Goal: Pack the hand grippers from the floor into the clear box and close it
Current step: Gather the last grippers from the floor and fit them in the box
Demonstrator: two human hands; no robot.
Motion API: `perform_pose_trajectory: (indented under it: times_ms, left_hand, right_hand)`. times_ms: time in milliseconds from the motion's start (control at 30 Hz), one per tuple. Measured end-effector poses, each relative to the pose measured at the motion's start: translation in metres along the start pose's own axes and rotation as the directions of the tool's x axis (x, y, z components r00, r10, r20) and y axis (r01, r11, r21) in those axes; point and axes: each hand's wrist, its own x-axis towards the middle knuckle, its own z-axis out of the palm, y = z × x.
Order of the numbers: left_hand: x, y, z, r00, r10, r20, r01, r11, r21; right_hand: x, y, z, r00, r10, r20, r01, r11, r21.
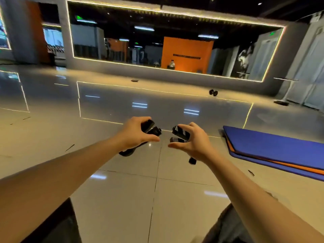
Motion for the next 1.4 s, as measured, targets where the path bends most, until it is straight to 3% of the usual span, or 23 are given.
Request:
perform_pose_trajectory:
  times_ms: [367,767,1167,1400]
  left_hand:
    - [0.046,0.122,0.154,0.957,0.203,0.207,-0.184,0.977,-0.106]
    - [0.064,0.213,0.311,0.826,0.354,0.438,-0.242,0.926,-0.291]
    - [0.073,0.218,0.439,0.731,0.313,0.606,-0.161,0.942,-0.293]
    - [0.096,0.222,0.461,0.703,0.278,0.655,-0.130,0.955,-0.266]
  right_hand:
    - [-0.103,0.119,-0.116,0.954,0.265,-0.140,-0.279,0.955,-0.101]
    - [-0.204,0.202,-0.202,0.810,0.534,-0.240,-0.584,0.774,-0.246]
    - [-0.268,0.310,-0.172,0.663,0.698,-0.271,-0.741,0.662,-0.111]
    - [-0.269,0.358,-0.156,0.595,0.765,-0.247,-0.772,0.630,0.091]
